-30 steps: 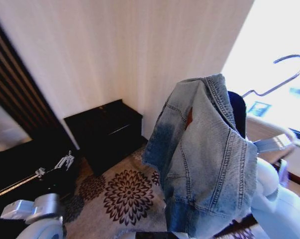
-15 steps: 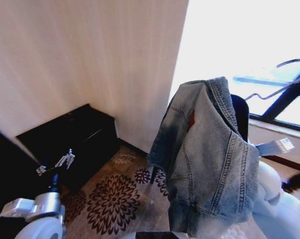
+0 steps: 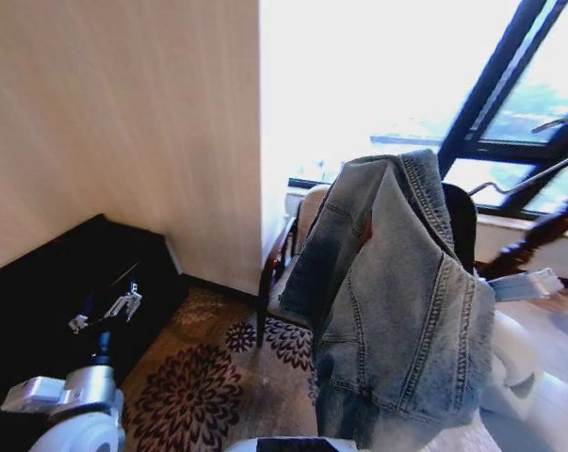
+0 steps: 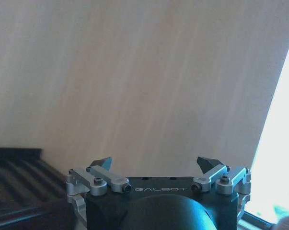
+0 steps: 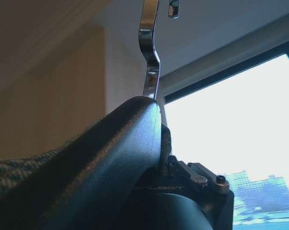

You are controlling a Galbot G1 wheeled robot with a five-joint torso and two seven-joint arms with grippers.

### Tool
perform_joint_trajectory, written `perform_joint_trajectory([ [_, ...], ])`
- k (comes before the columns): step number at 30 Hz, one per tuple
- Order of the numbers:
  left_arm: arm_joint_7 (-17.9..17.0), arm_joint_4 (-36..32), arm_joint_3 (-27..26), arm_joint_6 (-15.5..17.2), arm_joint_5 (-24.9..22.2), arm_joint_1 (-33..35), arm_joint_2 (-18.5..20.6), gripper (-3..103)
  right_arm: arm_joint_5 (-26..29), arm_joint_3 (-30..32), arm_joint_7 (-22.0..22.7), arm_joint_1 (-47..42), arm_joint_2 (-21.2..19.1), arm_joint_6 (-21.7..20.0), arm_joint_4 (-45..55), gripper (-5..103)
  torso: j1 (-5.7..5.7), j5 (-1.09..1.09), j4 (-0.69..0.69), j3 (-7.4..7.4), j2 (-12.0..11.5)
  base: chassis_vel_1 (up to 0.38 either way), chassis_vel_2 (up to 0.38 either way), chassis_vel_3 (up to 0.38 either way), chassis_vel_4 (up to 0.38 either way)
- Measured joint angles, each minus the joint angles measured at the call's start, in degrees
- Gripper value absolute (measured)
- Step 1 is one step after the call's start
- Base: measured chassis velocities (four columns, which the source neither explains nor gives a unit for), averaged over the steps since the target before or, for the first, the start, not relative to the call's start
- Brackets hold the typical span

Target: Pick up the clothes from the bed and hang them on the clothes hanger.

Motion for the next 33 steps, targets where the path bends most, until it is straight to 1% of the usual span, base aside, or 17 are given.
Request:
perform_joint_trajectory([
  [4, 0.07, 0.0, 0.21, -0.08, 0.34, -0.05, -0.37, 100, 0.61, 0.24, 0.02, 0.92, -0.8, 0.16, -0.55, 23, 0.0, 0.0, 0.0, 0.0, 0.0, -0.136, -0.119, -0.124, -0.125],
  [7, 0.14, 0.0, 0.23, -0.2, 0.45, -0.18, -0.52, 100, 2.45, 1.07, 0.43, 2.46, -2.25, 0.19, -0.68, 23, 0.0, 0.0, 0.01, 0.0, 0.0, -0.131, -0.138, -0.114, -0.124],
  [14, 0.15, 0.0, 0.12, -0.21, 0.14, -0.4, -0.28, 100, 2.94, 0.96, 0.57, 3.33, -2.83, 0.15, -1.4, 23, 0.0, 0.0, -0.01, 0.0, 0.0, -0.132, -0.131, -0.119, -0.121],
  [19, 0.15, 0.0, -0.04, -0.21, -0.23, -0.9, 0.23, 100, 2.94, -0.01, 0.62, 4.29, -2.76, 0.11, -2.46, 23, 0.0, 0.0, 0.0, 0.0, 0.0, -0.119, -0.121, -0.129, -0.12],
  [26, 0.17, 0.0, 0.02, -0.21, -0.56, -1.86, 1.1, 100, 1.45, -2.09, 0.59, 4.85, -1.26, 0.08, -4.31, 23, 0.0, 0.0, 0.0, 0.0, 0.0, -0.12, -0.122, -0.125, -0.119],
  [33, 0.2, 0.0, -0.1, -0.21, -1.22, -2.39, 1.79, 100, 0.59, -2.84, 0.48, 4.73, -0.54, 0.04, -4.98, 23, 0.0, 0.0, 0.0, 0.0, 0.0, -0.138, -0.135, -0.133, -0.143],
])
